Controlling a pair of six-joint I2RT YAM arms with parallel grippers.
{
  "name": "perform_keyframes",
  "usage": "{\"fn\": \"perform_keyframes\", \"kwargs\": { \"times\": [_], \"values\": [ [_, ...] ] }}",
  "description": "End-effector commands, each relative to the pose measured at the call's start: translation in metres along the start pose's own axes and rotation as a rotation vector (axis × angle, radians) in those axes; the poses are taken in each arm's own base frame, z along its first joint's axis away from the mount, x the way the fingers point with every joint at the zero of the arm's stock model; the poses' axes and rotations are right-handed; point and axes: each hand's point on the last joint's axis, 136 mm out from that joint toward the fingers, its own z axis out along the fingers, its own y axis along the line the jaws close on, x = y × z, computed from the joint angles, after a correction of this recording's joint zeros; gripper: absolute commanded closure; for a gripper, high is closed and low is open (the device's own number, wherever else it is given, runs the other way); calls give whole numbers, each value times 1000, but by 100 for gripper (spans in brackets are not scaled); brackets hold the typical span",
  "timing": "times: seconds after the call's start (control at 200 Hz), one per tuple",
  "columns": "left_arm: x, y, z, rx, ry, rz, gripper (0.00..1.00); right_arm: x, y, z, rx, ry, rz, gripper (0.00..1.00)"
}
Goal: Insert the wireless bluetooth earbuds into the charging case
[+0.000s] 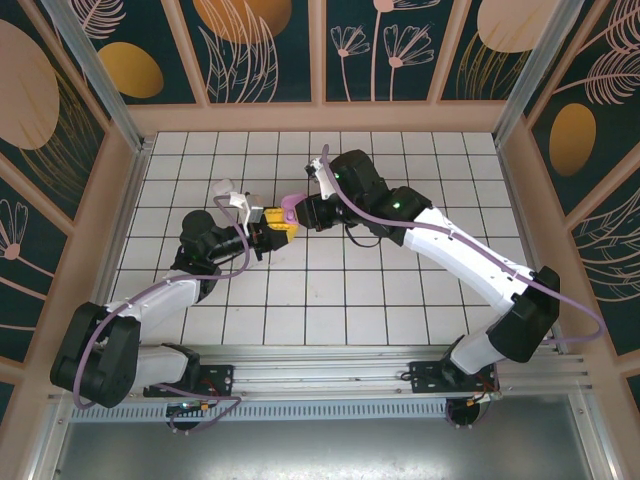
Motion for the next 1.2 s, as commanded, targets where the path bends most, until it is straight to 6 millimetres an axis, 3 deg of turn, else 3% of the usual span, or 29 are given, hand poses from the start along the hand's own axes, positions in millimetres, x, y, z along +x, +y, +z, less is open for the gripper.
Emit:
{"fn": "perform_keyframes", "kwargs": {
  "times": [0.0,0.5,1.196],
  "values": [
    [-12,-3,0,21,-32,34,84,-2,1,-3,16,7,-16,73],
    [-12,-4,-1,21,-34,35,83,-8,1,-8,29,-12,-11,67],
    [-14,-5,0,26,-30,43,83,-42,4,-48,55,-154,2,66]
  ]
}}
